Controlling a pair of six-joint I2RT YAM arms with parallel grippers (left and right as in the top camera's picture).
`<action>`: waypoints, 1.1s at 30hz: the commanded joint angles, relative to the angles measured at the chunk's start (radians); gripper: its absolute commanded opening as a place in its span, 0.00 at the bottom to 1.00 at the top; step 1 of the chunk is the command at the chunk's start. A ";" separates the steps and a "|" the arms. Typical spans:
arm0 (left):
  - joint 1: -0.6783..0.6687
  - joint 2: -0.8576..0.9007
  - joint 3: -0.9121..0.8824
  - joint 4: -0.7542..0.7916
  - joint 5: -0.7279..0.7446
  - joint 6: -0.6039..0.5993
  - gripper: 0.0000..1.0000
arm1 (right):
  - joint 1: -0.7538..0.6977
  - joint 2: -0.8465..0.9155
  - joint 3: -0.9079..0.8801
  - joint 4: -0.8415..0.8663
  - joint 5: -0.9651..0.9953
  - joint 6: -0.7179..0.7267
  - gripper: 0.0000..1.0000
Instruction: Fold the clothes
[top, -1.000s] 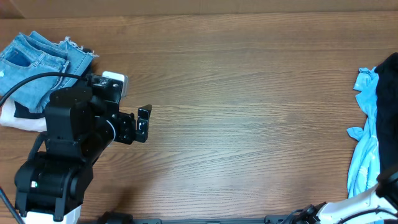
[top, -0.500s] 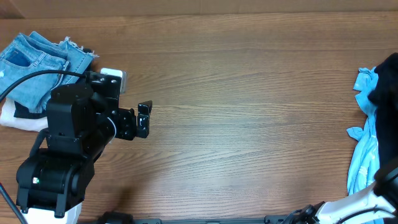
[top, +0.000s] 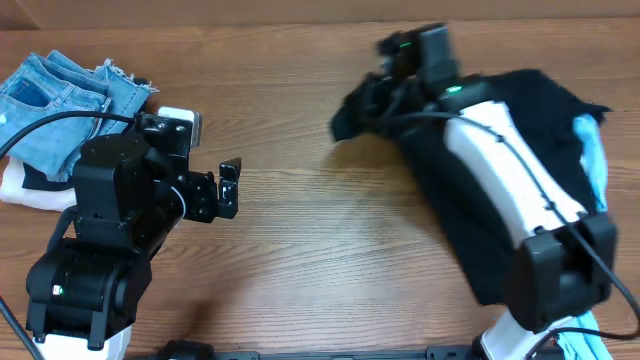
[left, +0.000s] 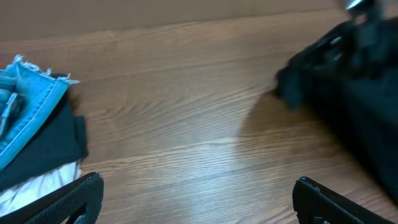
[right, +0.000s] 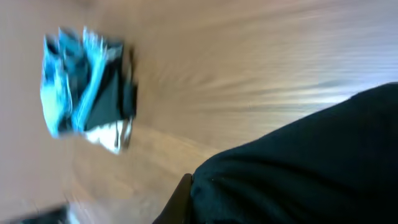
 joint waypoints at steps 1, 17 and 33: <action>0.003 0.002 0.028 -0.004 -0.076 0.002 1.00 | 0.156 0.048 0.002 0.040 0.032 -0.011 0.05; 0.003 0.010 0.034 -0.006 -0.148 0.017 1.00 | 0.367 -0.096 0.032 -0.112 0.338 -0.270 0.58; 0.003 0.172 0.034 -0.016 -0.092 0.016 1.00 | -0.764 0.290 -0.018 -0.244 -0.073 -0.233 0.06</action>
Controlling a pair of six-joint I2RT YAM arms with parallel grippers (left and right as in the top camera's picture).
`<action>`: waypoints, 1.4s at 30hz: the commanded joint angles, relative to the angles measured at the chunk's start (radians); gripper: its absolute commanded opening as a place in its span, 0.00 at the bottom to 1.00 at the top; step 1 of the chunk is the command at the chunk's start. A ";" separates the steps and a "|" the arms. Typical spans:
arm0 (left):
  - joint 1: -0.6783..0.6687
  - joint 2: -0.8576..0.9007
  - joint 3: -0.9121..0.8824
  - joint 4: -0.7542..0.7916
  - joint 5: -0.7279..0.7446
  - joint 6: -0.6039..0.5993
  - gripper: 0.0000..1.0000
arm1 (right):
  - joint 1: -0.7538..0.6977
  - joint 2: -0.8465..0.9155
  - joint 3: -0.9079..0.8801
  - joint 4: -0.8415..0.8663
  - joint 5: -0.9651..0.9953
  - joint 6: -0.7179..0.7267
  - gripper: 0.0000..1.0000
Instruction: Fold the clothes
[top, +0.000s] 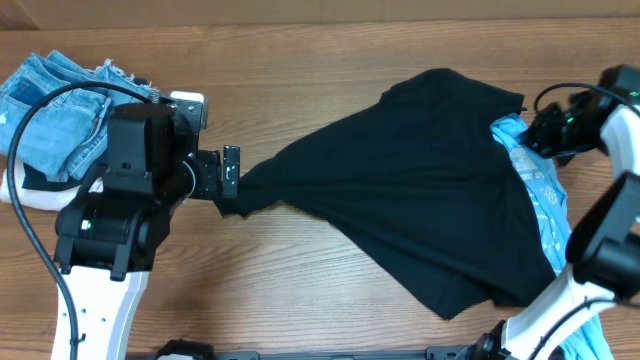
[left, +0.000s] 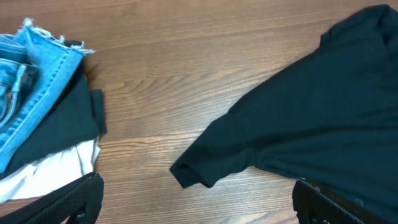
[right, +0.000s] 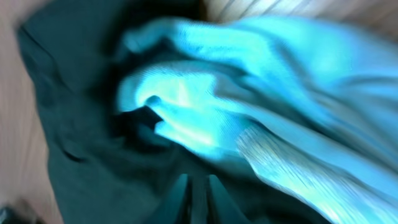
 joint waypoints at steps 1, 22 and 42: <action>0.003 0.016 0.024 -0.001 0.016 0.016 1.00 | 0.021 0.081 0.001 0.063 -0.062 -0.050 0.04; 0.003 0.019 0.024 -0.002 0.017 0.016 1.00 | -0.306 0.167 0.435 -0.095 0.040 -0.036 0.10; 0.003 0.037 0.024 0.014 0.015 0.020 1.00 | -0.215 0.169 -0.011 -0.386 0.573 0.162 0.04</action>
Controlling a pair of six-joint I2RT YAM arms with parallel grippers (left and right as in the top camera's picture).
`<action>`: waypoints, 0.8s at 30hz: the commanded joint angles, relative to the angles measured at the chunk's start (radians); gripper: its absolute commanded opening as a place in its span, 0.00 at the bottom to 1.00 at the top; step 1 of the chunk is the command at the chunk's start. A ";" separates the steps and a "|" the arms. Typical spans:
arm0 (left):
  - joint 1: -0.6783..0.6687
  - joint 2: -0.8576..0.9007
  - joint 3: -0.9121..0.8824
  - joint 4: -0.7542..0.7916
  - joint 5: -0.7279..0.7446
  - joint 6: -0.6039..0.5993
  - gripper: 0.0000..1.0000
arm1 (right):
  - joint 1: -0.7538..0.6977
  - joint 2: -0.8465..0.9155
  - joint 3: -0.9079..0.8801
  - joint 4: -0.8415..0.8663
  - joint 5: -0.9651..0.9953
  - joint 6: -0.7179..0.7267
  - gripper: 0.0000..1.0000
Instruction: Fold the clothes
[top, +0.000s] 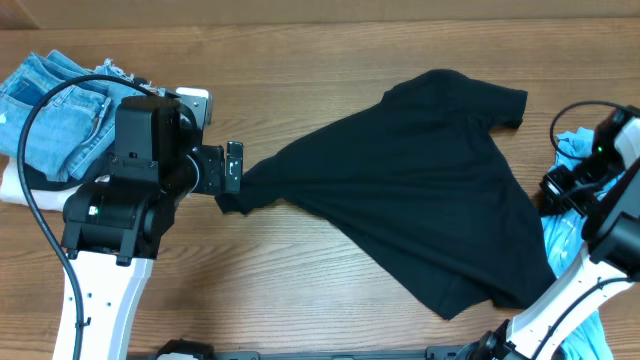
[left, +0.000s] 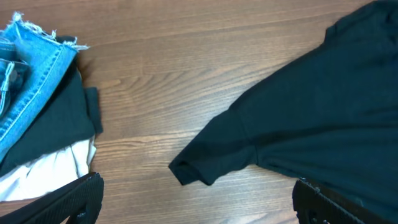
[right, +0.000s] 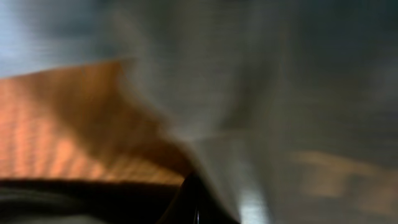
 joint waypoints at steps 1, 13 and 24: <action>0.003 0.005 0.024 0.005 0.011 0.020 1.00 | -0.089 0.009 -0.053 0.050 0.221 0.115 0.04; 0.003 0.008 0.024 0.009 0.011 0.019 1.00 | -0.266 0.008 0.287 -0.033 0.127 0.138 0.04; 0.003 0.030 0.024 0.002 0.071 0.019 1.00 | 0.078 -0.035 0.360 -0.135 -0.665 -0.466 0.39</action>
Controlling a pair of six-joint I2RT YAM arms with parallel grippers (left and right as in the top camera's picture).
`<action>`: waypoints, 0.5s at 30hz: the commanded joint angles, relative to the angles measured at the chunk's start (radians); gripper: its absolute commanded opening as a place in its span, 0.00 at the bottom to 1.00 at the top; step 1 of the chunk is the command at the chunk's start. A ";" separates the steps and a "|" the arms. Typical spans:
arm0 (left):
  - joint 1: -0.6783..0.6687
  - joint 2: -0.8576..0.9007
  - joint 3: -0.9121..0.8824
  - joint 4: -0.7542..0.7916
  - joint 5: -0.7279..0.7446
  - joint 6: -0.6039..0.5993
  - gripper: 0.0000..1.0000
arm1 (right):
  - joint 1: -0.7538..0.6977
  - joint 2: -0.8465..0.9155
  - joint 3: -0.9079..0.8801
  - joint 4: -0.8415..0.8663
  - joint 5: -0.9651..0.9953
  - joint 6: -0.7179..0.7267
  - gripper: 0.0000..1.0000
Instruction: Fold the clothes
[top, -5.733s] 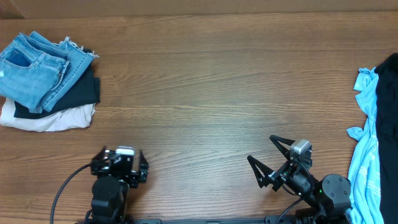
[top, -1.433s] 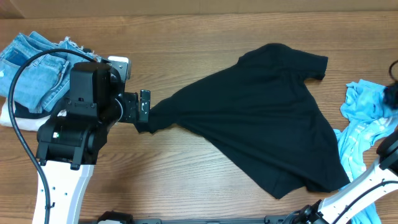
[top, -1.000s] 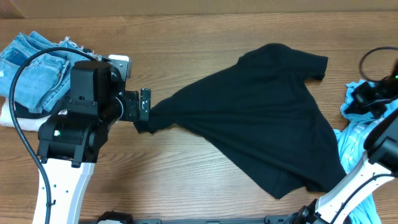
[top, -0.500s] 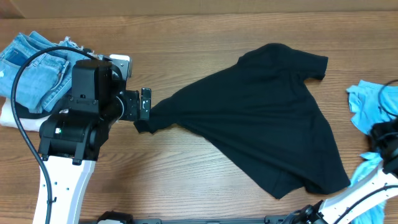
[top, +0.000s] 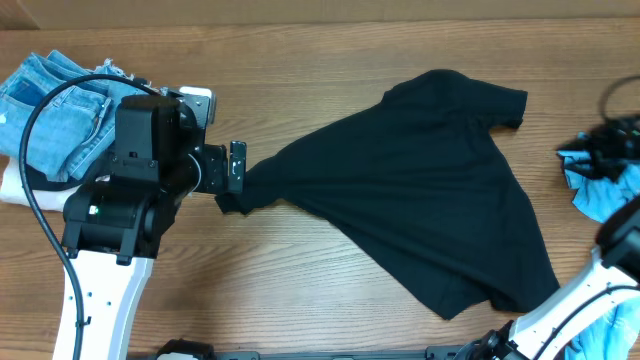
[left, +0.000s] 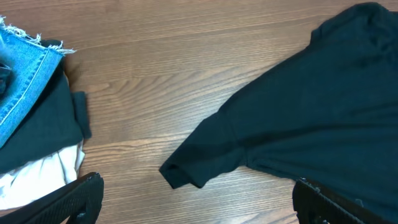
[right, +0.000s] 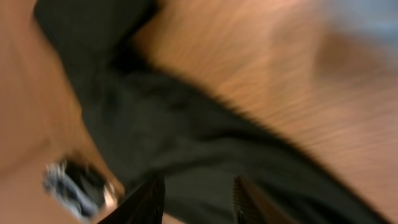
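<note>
A black T-shirt lies spread flat across the middle of the table, and the blurred right wrist view also catches this black T-shirt. One sleeve points left, its tip just in front of my left gripper. That left gripper is wide open with nothing between its fingers. My right gripper is at the far right edge, above a crumpled blue garment. Seen from its own wrist, the right gripper has its fingers apart and empty.
At the far left stands a stack of folded clothes: blue jeans on top, a black piece and a white piece beneath. More blue fabric shows at the bottom right corner. The table's back edge runs along the top.
My right gripper was shut by the blue garment and is now open, further toward the right edge. The blue garment lies further right, clear of the shirt. The left gripper has barely shifted.
First my right arm reached over the table with the black shirt bunched at the back. Then the shirt lay spread out, its sleeve by my open left gripper, while the right gripper was shut at the blue garment. That garment has since gone to the right edge.
</note>
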 joint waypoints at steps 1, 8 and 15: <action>0.003 0.038 0.023 -0.014 0.026 0.019 1.00 | 0.183 -0.044 0.021 0.007 -0.139 -0.172 0.39; 0.003 0.181 0.023 -0.095 0.036 0.019 1.00 | 0.532 -0.071 0.021 -0.005 -0.148 -0.303 0.49; 0.002 0.456 0.019 -0.115 0.165 -0.005 0.90 | 0.785 -0.219 0.021 0.031 0.053 -0.270 0.64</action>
